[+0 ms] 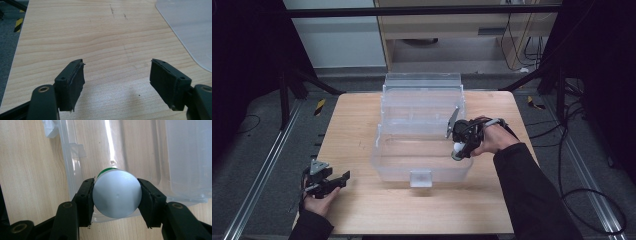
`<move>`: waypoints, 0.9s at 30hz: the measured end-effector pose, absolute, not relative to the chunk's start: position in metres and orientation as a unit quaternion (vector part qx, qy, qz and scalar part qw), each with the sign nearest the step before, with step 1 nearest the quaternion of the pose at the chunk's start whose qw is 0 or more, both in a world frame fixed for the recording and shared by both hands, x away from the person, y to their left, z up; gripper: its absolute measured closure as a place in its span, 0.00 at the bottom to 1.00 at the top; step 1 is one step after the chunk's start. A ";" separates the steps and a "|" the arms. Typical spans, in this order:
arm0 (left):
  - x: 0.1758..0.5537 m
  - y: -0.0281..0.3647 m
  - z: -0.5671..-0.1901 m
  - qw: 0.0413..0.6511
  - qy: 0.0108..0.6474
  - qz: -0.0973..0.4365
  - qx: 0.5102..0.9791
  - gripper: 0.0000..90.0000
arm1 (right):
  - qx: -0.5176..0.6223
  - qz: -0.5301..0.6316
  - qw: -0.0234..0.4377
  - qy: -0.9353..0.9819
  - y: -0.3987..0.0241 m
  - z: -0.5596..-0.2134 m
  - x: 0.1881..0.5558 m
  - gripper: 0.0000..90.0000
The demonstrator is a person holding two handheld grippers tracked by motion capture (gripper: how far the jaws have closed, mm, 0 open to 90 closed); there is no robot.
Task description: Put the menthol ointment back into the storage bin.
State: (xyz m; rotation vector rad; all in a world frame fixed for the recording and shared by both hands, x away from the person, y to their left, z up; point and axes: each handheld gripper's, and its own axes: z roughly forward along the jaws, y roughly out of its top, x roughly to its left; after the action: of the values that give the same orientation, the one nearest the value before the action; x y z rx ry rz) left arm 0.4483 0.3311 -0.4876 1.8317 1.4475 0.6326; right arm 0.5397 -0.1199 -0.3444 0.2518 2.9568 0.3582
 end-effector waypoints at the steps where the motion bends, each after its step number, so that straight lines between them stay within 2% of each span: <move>1: 0.448 0.331 -0.488 0.353 0.560 0.245 0.709 0.30 | 0.082 0.120 0.076 0.987 -0.120 -0.345 0.540 0.56; 27: 0.449 0.331 -0.488 0.352 0.560 0.244 0.709 0.30 | 0.093 0.108 0.052 0.988 -0.131 -0.374 0.542 0.56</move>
State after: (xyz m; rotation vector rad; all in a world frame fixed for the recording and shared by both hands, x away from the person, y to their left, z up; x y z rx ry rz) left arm 0.4488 0.3314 -0.4878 1.8346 1.4487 0.6312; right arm 0.5418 -0.1305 -0.3744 0.2825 3.0067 0.3273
